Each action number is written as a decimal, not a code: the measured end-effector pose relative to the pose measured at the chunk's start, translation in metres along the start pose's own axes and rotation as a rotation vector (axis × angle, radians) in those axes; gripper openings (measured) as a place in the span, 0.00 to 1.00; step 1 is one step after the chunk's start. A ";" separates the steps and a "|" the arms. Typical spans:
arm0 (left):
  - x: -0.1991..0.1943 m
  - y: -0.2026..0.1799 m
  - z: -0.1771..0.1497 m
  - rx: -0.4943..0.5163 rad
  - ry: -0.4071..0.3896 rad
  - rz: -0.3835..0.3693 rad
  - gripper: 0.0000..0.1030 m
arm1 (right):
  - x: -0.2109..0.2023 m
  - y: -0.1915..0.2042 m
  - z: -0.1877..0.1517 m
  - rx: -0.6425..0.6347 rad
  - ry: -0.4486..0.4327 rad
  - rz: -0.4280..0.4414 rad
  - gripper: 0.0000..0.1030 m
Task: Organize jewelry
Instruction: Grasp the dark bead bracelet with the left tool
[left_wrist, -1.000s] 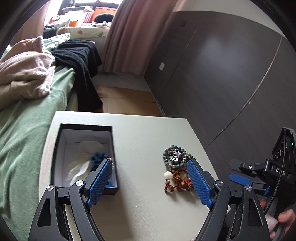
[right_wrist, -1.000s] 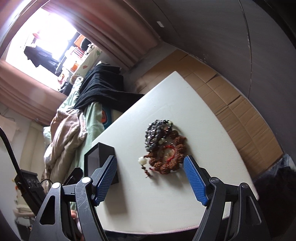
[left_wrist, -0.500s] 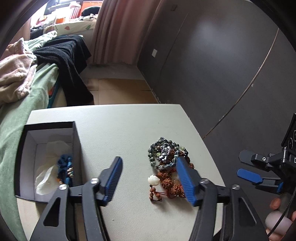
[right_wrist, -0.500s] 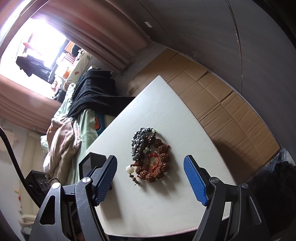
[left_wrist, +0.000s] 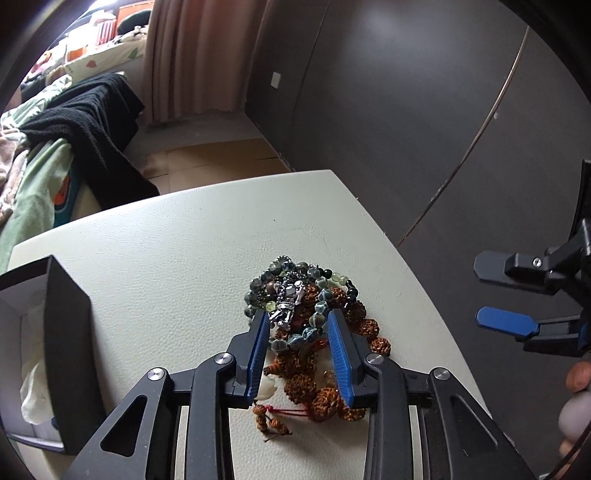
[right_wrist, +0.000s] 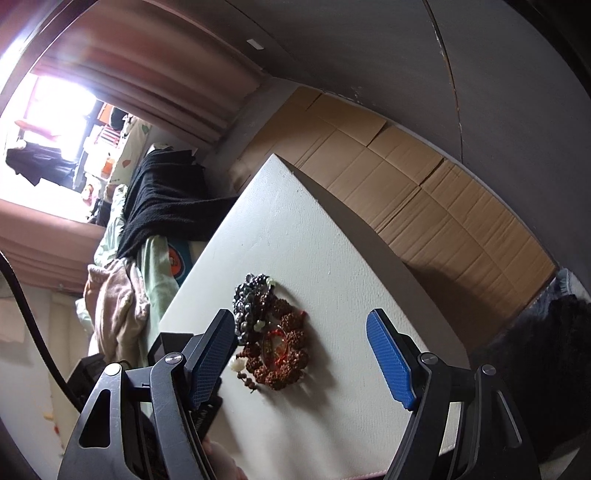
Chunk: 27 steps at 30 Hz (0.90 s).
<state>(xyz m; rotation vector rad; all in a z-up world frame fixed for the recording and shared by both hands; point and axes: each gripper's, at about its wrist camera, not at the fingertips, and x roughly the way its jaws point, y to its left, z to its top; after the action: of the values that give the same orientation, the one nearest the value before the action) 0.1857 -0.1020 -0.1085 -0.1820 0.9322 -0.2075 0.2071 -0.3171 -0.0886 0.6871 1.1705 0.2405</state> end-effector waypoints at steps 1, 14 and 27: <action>0.004 -0.001 0.000 0.009 0.005 0.002 0.33 | 0.001 0.000 0.002 0.003 0.002 0.000 0.72; 0.006 0.011 0.002 0.005 0.030 -0.001 0.18 | 0.016 0.006 0.008 -0.008 0.019 -0.023 0.72; -0.031 0.047 -0.004 -0.141 0.050 -0.187 0.08 | 0.025 0.016 0.002 -0.042 0.036 -0.033 0.72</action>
<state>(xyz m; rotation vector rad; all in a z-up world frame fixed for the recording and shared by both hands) 0.1690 -0.0496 -0.0987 -0.3971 0.9803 -0.3206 0.2216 -0.2928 -0.0972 0.6283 1.2072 0.2504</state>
